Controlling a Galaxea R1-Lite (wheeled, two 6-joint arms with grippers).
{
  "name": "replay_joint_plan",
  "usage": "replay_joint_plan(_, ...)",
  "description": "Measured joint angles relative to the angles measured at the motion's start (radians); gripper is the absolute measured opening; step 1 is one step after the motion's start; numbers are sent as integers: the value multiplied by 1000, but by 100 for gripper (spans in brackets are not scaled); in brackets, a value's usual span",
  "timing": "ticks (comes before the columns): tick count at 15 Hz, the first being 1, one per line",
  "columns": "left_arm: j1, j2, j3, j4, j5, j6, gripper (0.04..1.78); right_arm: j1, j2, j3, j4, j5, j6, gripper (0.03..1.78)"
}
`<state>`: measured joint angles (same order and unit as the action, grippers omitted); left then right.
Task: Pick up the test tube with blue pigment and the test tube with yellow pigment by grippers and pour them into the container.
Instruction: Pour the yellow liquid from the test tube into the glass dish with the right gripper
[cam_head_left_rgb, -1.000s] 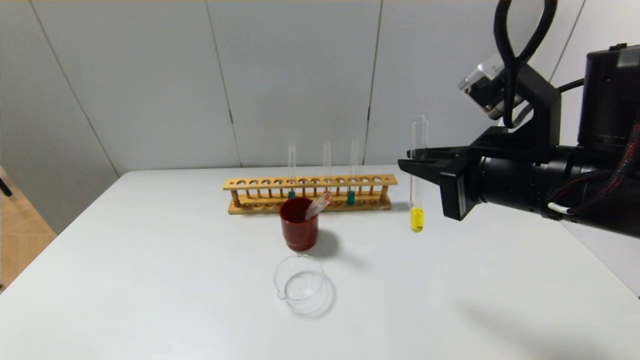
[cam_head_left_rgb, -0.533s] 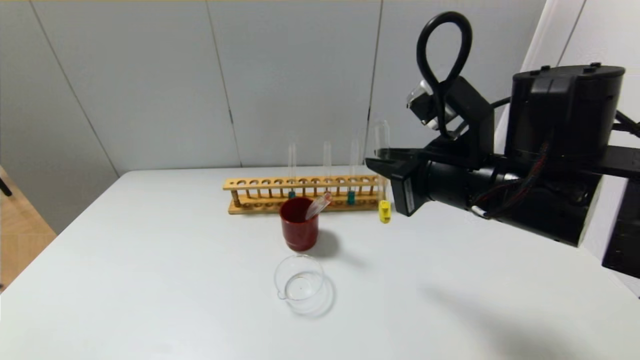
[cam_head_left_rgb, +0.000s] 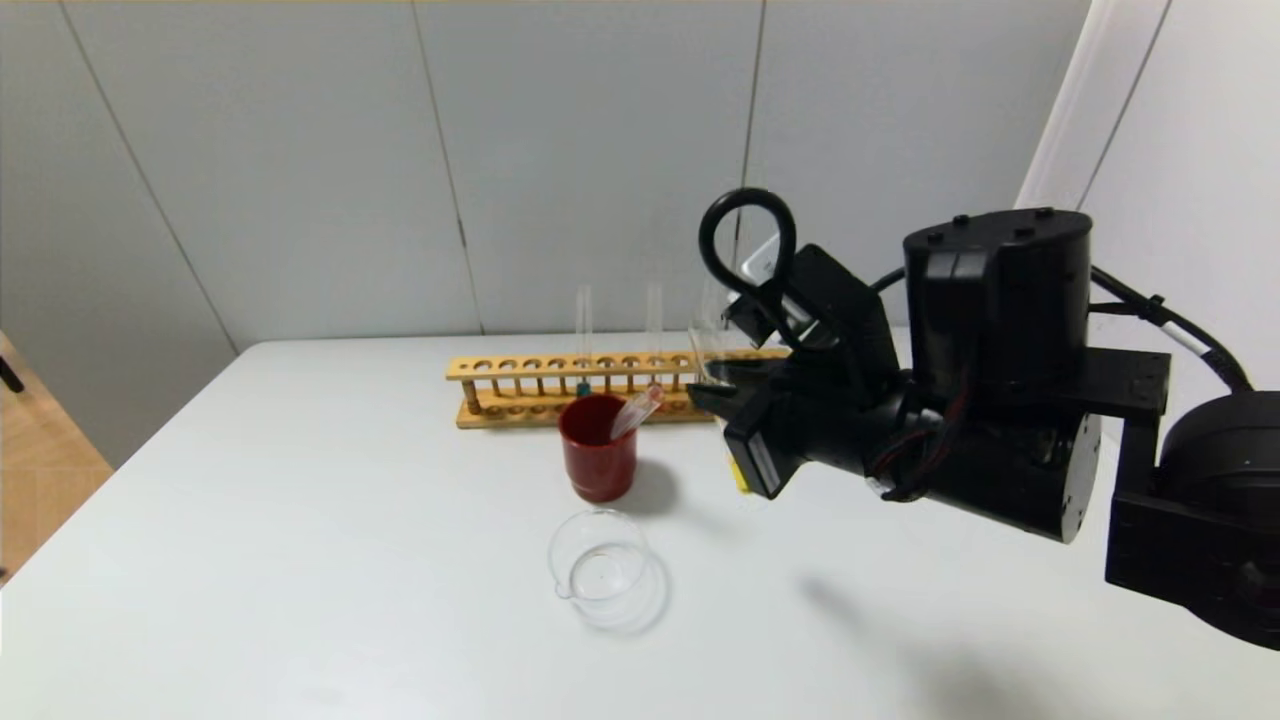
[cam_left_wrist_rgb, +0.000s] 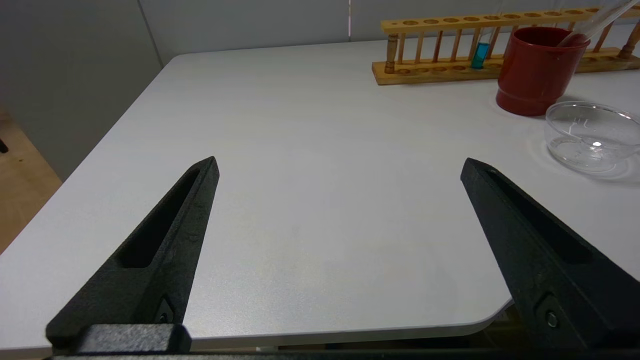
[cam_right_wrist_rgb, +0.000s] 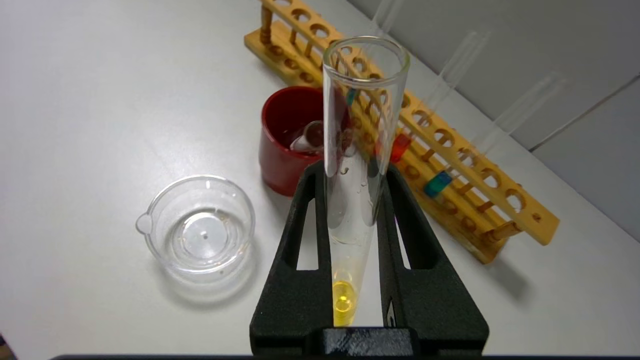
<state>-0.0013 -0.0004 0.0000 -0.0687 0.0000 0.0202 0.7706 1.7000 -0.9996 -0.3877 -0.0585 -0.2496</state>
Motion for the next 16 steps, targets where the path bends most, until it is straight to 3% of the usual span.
replay_joint_plan(9,0,0,0,0,0,0,171,24,67,14,-1,-4,-85,28)
replay_joint_plan(12,0,0,0,0,0,0,171,20,91,17,6,-13,-158,28)
replay_joint_plan(16,0,0,0,0,0,-1,171,16,109,21,9,-21,-170,28)
